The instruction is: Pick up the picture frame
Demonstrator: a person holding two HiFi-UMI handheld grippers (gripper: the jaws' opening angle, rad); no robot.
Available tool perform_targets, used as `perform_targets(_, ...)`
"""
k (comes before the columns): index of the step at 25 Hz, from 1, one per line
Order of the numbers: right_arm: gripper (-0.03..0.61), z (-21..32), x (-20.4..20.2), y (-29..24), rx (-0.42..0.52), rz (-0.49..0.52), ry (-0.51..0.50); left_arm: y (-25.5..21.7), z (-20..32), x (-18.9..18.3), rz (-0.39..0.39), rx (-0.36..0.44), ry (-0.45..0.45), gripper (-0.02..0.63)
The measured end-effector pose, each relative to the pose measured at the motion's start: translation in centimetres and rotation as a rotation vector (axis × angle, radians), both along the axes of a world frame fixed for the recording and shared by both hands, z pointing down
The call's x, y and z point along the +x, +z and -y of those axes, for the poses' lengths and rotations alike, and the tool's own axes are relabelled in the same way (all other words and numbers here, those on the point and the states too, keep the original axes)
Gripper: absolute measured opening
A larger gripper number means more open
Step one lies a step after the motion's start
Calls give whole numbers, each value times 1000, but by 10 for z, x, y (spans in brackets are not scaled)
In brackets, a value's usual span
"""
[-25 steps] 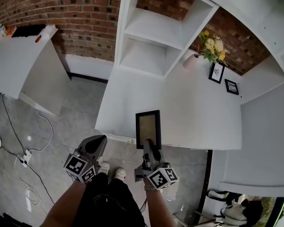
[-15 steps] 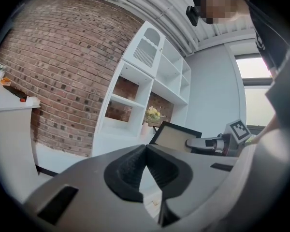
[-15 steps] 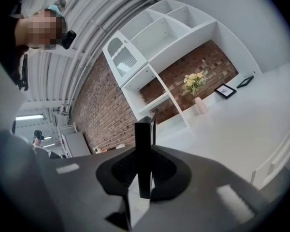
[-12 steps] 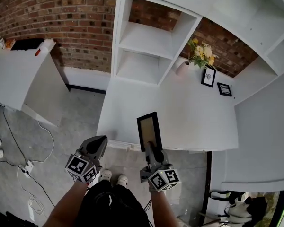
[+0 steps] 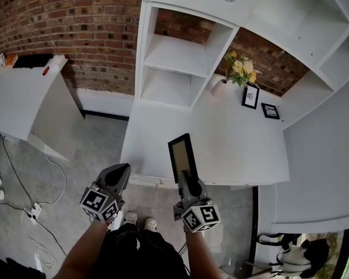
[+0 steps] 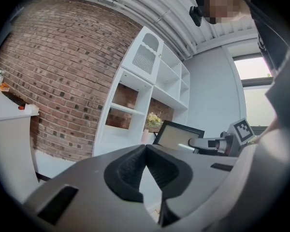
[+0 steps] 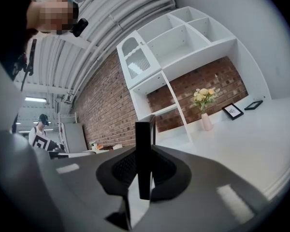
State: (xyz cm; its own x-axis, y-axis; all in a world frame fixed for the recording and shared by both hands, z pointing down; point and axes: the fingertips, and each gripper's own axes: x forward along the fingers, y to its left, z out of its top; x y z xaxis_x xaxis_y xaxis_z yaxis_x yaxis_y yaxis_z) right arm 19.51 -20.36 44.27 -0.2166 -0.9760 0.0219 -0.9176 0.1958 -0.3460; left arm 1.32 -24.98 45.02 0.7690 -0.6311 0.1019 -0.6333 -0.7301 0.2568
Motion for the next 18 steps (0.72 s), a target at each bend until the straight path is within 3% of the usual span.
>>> perform_targets(18,43,6,16,-42,89,-58,57,-40,24,8,-41,87,0,5)
